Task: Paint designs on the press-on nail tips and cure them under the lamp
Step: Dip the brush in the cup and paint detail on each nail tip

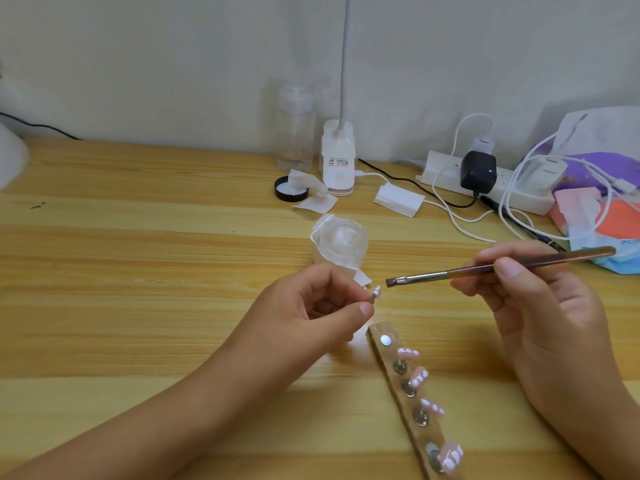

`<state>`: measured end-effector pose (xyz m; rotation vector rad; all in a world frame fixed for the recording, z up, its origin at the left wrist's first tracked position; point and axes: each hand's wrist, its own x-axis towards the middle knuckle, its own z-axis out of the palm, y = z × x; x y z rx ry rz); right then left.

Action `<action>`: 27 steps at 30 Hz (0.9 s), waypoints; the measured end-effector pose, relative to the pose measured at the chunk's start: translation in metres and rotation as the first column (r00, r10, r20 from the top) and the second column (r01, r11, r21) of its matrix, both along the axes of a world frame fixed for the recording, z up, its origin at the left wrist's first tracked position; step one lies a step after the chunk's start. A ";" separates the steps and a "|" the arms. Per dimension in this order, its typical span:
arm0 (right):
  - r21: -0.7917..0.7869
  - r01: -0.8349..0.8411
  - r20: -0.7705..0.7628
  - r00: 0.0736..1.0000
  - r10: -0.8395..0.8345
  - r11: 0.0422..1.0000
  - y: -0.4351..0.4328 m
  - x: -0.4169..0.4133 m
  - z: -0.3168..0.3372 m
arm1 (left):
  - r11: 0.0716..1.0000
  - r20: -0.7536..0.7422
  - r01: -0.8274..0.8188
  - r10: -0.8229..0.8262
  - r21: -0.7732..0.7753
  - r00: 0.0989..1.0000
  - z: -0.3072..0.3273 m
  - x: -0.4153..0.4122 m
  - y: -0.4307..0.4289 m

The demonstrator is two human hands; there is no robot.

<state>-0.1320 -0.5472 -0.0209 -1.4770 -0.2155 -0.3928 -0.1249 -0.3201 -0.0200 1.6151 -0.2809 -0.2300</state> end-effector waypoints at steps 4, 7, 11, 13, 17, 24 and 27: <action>-0.037 -0.072 0.007 0.997 0.072 0.997 0.002 -0.002 0.000 | 1.000 -0.016 0.000 0.000 -0.008 1.000 0.000 0.000 0.000; -0.048 -0.091 -0.003 0.996 0.091 0.995 0.004 -0.002 0.001 | 1.000 -0.016 0.011 -0.011 -0.009 1.000 0.001 0.000 0.000; -0.080 -0.079 0.018 0.997 0.080 0.994 0.006 -0.002 0.001 | 0.999 -0.024 0.014 -0.015 -0.030 1.000 0.000 0.001 -0.001; -0.102 -0.067 0.038 0.997 0.071 0.993 0.006 -0.003 0.001 | 0.999 -0.032 0.016 -0.017 -0.033 0.999 -0.001 0.001 -0.001; -0.151 -0.048 0.063 0.996 0.058 0.987 0.006 -0.004 0.000 | 1.000 -0.031 0.025 -0.025 -0.018 0.999 -0.002 0.001 0.000; -0.072 0.000 0.021 1.000 0.002 0.997 0.001 0.001 -0.004 | 0.999 -0.012 0.027 -0.027 -0.028 1.000 -0.001 0.000 -0.001; 0.004 -0.024 0.003 1.000 0.024 1.000 0.000 0.002 -0.002 | 0.999 -0.026 0.023 -0.024 -0.032 0.999 -0.001 0.000 0.000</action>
